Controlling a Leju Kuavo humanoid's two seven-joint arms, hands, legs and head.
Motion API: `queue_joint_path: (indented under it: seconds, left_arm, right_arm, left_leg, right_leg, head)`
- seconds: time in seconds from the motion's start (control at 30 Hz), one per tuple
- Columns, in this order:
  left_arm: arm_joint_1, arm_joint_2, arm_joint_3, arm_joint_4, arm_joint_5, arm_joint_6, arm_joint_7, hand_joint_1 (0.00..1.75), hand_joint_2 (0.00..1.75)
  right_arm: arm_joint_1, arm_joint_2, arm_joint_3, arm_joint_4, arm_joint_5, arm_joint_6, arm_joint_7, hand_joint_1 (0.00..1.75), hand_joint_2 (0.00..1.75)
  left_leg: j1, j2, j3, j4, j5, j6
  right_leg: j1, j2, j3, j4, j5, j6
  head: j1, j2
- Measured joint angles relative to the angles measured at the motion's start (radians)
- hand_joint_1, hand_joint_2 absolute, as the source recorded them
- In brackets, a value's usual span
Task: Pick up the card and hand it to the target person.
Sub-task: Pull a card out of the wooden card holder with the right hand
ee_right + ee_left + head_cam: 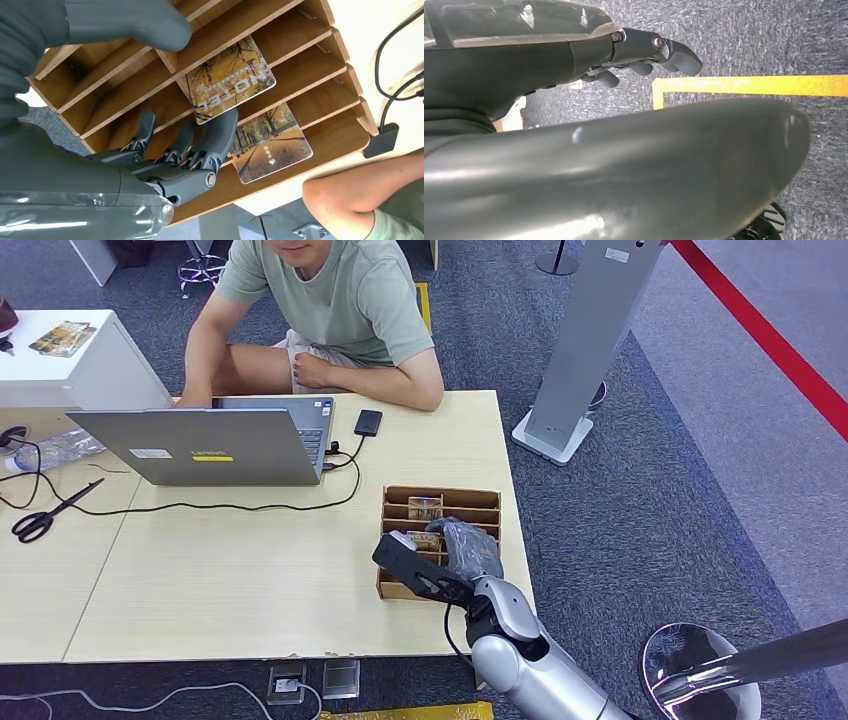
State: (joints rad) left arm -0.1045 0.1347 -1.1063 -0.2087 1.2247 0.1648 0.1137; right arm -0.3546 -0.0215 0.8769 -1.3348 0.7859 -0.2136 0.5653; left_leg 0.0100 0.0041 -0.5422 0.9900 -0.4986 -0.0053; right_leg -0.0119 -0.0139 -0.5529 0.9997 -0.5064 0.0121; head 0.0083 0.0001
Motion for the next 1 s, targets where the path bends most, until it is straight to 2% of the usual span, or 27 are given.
queue_joint_path:
  seconds: [0.33,0.43,0.5,0.57,1.0]
  left_arm:
    - [0.000,-0.001,0.000,0.000,0.000,0.000,0.000,0.00,0.00]
    - [0.000,-0.001,0.000,0.000,0.000,0.000,0.000,0.00,0.00]
    - [0.000,-0.001,0.000,0.000,0.000,0.000,0.000,0.00,0.00]
    - [0.000,-0.001,0.000,0.000,0.000,0.000,0.000,0.00,0.00]
    - [0.000,-0.001,-0.001,0.000,-0.012,0.000,0.002,0.00,0.00]
  right_arm:
    - [0.000,0.003,-0.005,0.005,0.000,0.001,0.000,0.97,1.75]
    - [0.000,0.003,-0.006,0.006,0.000,0.002,-0.001,1.30,1.75]
    - [0.000,0.003,-0.007,0.006,0.000,0.002,-0.002,1.58,1.75]
    - [0.000,0.003,-0.007,0.006,0.000,0.003,-0.005,1.73,1.75]
    - [0.005,0.003,-0.008,0.006,0.000,0.004,-0.021,1.75,1.75]
  left_leg:
    - [0.000,0.000,0.000,0.000,0.000,0.000]
    - [0.000,0.000,0.000,0.000,0.000,0.000]
    - [0.000,0.000,0.000,0.000,0.000,0.000]
    - [0.000,0.000,0.000,0.000,0.000,0.000]
    - [0.000,0.000,0.001,0.000,0.000,0.000]
  right_leg:
    - [0.000,0.000,0.000,0.000,0.000,0.000]
    - [0.000,0.000,0.000,0.000,0.000,0.000]
    - [0.000,0.000,0.000,0.000,0.000,0.000]
    - [0.000,0.000,0.000,0.000,0.000,0.000]
    - [0.000,0.000,0.000,0.000,0.000,0.000]
  head:
    - [0.000,0.000]
    - [0.000,0.000]
    - [0.000,0.000]
    - [0.000,0.000]
    - [0.000,0.000]
